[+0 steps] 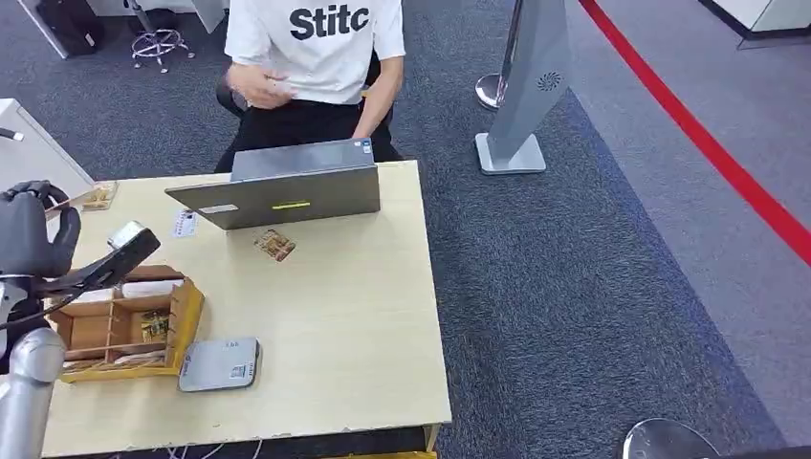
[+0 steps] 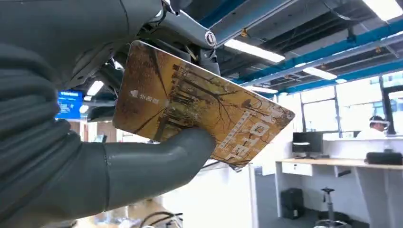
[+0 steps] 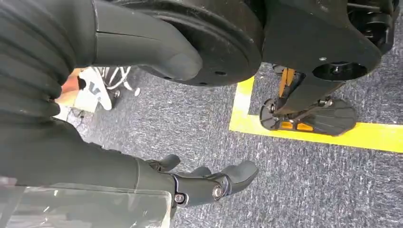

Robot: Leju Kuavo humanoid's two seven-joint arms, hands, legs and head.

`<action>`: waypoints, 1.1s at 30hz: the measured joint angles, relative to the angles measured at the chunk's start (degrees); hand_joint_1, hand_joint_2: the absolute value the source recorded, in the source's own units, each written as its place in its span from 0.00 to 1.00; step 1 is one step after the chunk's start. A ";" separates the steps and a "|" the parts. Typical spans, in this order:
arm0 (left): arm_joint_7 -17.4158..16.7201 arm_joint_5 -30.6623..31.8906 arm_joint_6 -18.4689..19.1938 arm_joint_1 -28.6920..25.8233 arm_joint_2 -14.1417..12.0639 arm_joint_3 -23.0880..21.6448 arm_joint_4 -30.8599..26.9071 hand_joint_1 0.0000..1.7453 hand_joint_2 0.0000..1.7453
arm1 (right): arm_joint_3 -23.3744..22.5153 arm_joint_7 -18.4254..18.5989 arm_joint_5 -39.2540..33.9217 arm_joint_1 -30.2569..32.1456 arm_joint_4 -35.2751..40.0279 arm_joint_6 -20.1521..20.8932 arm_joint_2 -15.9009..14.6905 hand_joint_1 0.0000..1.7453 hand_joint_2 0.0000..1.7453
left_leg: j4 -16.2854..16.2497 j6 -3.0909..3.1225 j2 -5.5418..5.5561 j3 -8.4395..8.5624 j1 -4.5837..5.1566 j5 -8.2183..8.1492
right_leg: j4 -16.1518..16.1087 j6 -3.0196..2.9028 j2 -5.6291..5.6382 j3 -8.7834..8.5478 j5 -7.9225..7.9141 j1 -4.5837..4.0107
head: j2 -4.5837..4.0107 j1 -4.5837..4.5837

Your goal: Pass the card to the sensor for recognition and then transmit it.

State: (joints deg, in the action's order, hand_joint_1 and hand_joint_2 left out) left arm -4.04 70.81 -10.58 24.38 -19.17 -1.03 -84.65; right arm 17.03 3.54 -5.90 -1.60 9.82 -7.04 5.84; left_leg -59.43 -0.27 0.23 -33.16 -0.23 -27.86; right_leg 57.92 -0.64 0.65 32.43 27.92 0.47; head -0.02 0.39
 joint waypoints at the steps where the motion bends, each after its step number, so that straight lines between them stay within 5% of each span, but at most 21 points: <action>1: 0.00 0.40 0.02 0.82 -0.11 0.00 1.23 1.00 1.00 | 0.02 -0.09 0.00 -0.01 0.00 0.00 0.00 0.00 1.00 | 0.00 0.00 0.01 -0.01 0.00 0.00 | 0.00 0.00 -0.01 -0.01 0.00 0.00 | 0.00 0.02; 17: 1.86 -0.17 -2.17 4.12 0.68 -1.55 5.11 1.00 1.00 | 0.20 -0.15 -0.46 -0.13 0.00 -0.26 0.00 0.00 1.00 | -0.01 0.00 -0.02 -0.02 0.01 0.00 | 0.00 -0.03 0.07 0.03 -0.02 0.01 | 0.00 0.00; 18: 2.25 -0.30 -2.47 4.11 0.85 -1.75 5.00 0.80 1.00 | 0.20 -0.11 -0.68 -0.13 0.00 -0.26 0.00 0.00 1.00 | -0.01 0.00 -0.02 -0.02 0.01 0.00 | 0.00 -0.03 0.07 0.03 -0.02 0.01 | 0.00 0.00; 19: 2.69 -0.39 -2.88 4.09 1.09 -2.01 4.65 0.17 1.00 | 0.20 -0.02 -0.79 -0.12 0.00 -0.26 0.00 0.00 1.00 | -0.01 0.00 -0.02 -0.02 0.01 0.00 | 0.00 -0.03 0.07 0.03 -0.03 0.00 | 0.02 0.00; 23: 4.33 -2.53 -3.87 3.79 2.08 -3.21 2.12 0.17 1.00 | 0.20 0.04 -1.12 -0.12 0.00 -0.24 0.00 0.00 1.00 | -0.01 0.00 -0.02 -0.03 0.01 0.00 | 0.00 -0.03 0.07 0.03 -0.02 0.00 | 0.00 0.02; 24: 4.52 -3.10 -3.89 3.75 2.38 -3.39 1.38 0.00 1.00 | 0.20 0.02 -1.07 -0.12 0.00 -0.24 0.00 0.00 1.00 | -0.01 0.00 -0.01 -0.04 0.01 0.00 | 0.00 -0.03 0.06 0.03 -0.02 0.00 | 0.00 0.02; 33: 6.82 -7.71 -3.87 1.60 3.80 -4.28 -4.29 0.00 1.00 | 0.18 -0.52 -1.11 -0.08 0.00 -0.17 0.00 0.00 1.00 | -0.01 0.00 -0.02 -0.04 0.00 -0.01 | 0.00 -0.03 0.07 0.04 -0.02 0.00 | 0.02 0.00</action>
State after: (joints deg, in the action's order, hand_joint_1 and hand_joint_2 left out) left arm 2.78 63.10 -14.45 25.97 -15.36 -5.31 -88.94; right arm 17.20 3.02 -7.02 -1.68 9.81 -7.21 5.84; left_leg -59.43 -0.27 0.22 -33.20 -0.23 -27.87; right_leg 57.92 -0.67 0.72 32.47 27.90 0.47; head 0.00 0.39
